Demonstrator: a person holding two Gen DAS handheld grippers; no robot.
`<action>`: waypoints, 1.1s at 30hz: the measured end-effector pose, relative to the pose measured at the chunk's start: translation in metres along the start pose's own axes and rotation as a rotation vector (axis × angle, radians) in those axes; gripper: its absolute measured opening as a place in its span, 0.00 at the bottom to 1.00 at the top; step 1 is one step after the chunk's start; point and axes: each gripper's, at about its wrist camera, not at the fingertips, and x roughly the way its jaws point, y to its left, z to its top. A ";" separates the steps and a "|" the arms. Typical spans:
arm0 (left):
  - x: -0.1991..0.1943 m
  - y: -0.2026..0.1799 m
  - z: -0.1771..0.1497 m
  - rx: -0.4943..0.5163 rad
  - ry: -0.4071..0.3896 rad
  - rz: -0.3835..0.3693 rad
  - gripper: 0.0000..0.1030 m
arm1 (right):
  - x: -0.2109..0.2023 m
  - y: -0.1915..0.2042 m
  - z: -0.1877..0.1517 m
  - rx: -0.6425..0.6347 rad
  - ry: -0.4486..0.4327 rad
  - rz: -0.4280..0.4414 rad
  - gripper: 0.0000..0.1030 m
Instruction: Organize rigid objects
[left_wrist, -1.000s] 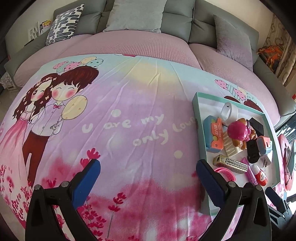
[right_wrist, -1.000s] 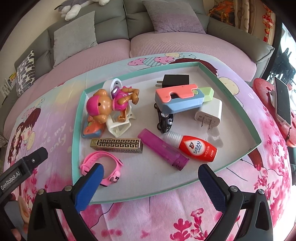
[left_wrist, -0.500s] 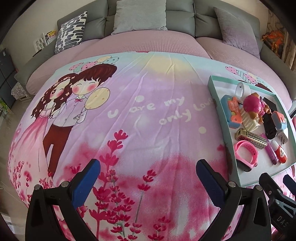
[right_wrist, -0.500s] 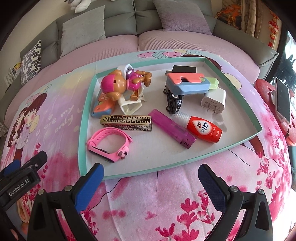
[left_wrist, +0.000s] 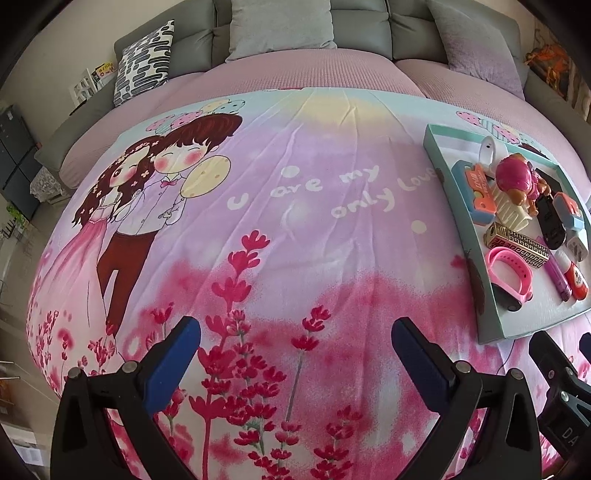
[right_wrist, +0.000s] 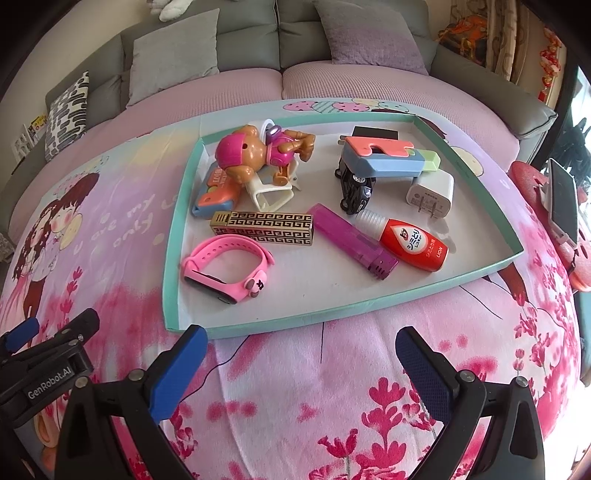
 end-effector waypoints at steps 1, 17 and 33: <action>0.001 0.001 0.000 -0.005 0.003 -0.002 1.00 | 0.000 0.000 0.000 0.000 0.000 0.001 1.00; 0.007 0.003 -0.001 -0.014 0.024 -0.013 1.00 | 0.005 -0.002 0.000 0.016 0.008 0.002 1.00; 0.011 0.005 -0.002 -0.015 0.030 -0.015 1.00 | 0.010 -0.003 0.001 0.020 0.012 0.000 1.00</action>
